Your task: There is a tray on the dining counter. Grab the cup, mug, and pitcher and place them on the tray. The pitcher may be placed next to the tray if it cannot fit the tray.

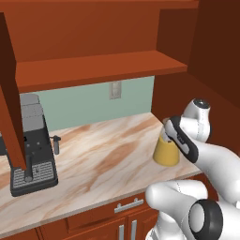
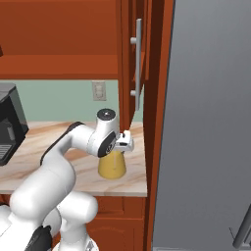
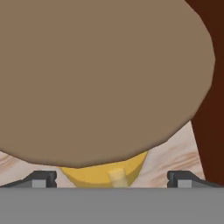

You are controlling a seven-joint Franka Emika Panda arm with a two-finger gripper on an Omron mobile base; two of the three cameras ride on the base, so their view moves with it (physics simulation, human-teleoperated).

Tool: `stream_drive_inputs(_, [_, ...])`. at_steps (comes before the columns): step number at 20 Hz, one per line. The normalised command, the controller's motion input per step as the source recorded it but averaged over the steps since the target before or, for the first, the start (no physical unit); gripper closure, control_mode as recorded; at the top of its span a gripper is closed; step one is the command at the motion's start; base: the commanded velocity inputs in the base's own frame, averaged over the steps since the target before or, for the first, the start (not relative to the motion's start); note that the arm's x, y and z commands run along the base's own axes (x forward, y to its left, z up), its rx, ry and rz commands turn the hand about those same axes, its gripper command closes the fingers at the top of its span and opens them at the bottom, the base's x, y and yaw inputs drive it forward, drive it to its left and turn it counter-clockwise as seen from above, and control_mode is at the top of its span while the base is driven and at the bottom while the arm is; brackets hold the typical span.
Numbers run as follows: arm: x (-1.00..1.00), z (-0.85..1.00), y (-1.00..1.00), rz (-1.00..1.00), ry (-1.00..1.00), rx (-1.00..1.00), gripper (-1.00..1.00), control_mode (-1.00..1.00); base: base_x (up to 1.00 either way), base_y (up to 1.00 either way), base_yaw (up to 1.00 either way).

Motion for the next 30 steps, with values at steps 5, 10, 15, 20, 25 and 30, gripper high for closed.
stream_drive_inputs(5, [0.04, -0.36, 0.1, 0.0, 0.0, 0.0, -1.0, -1.0, 0.0, 0.0, 0.0])
stream_drive_inputs(10, [0.06, -0.52, 0.1, 0.0, 0.02, 0.0, -1.0, -1.0, 0.0, 0.0, 0.0])
stream_drive_inputs(15, [0.03, -0.46, 0.01, 0.0, 0.01, 0.0, -1.0, -1.0, 0.0, 0.0, 0.0])
stream_drive_inputs(20, [0.0, -0.07, 0.0, 0.0, 0.01, 0.0, -1.0, -1.0, 0.0, 0.0, 0.0])
stream_drive_inputs(25, [0.0, -0.26, 0.0, 0.01, 0.04, 0.0, -1.0, -1.0, 0.0, 0.0, 0.0])
stream_drive_inputs(30, [0.0, -0.51, 0.0, 0.05, 0.09, 0.0, -1.0, -1.0, 0.0, 0.0, 0.0])
